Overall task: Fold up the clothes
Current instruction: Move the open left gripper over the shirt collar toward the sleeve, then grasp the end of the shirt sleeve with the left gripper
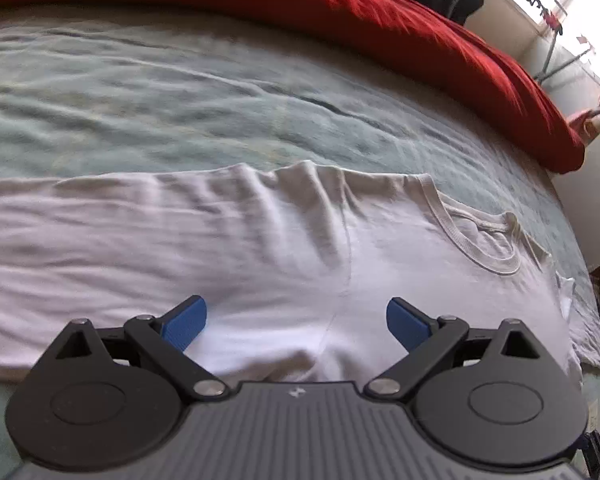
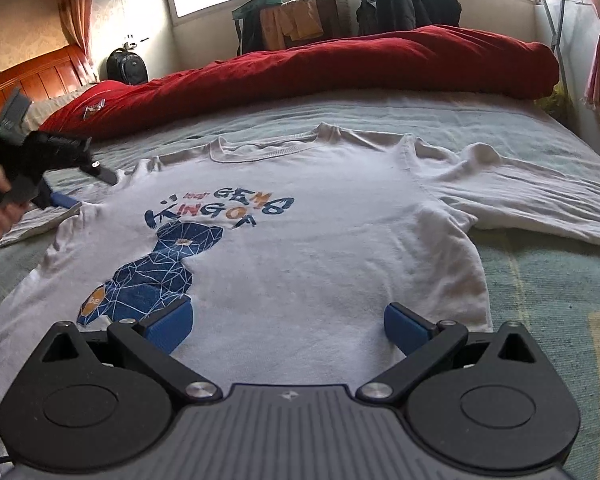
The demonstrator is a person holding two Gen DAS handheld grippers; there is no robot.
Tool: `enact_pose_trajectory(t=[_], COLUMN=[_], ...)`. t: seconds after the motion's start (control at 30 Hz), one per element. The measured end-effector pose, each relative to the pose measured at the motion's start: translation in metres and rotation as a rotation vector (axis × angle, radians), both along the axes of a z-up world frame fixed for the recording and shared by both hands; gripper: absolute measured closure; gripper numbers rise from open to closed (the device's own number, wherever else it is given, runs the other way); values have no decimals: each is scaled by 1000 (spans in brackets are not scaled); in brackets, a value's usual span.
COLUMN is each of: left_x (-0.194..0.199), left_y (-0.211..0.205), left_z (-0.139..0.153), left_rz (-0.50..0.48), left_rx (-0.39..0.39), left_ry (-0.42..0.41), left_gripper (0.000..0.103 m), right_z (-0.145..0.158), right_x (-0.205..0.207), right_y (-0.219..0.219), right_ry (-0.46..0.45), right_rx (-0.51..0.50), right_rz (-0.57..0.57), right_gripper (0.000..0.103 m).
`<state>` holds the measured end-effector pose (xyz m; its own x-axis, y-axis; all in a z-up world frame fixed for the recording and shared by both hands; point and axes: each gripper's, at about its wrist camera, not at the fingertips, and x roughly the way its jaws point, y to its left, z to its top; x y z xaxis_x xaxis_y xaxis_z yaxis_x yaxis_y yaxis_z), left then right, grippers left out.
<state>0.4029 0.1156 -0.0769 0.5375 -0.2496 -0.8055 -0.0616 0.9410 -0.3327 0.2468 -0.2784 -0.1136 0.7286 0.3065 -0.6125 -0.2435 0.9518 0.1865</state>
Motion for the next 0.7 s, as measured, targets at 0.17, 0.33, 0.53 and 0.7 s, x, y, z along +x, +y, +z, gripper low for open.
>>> enact_pose_trajectory(t=[0.17,0.33,0.53,0.7], left_x=[-16,-37,-73,-110], left_y=[13,25,59,120], left_z=[-5,0,32,42], left_rz=[29,51,115,299], left_rx=[-11,-15,0,-54], left_ry=[-1,-18,-98,-170], left_gripper=[6,6,6,7], right_z=[0,0,4,7], right_x=[0,0,-1,-4], right_y=[0,2,-1,1], right_ry=[0,3,6,5], right_rx=[1,-10,33,65], right_rz=[-1,4,25,46], right_gripper=[0,0,0,0])
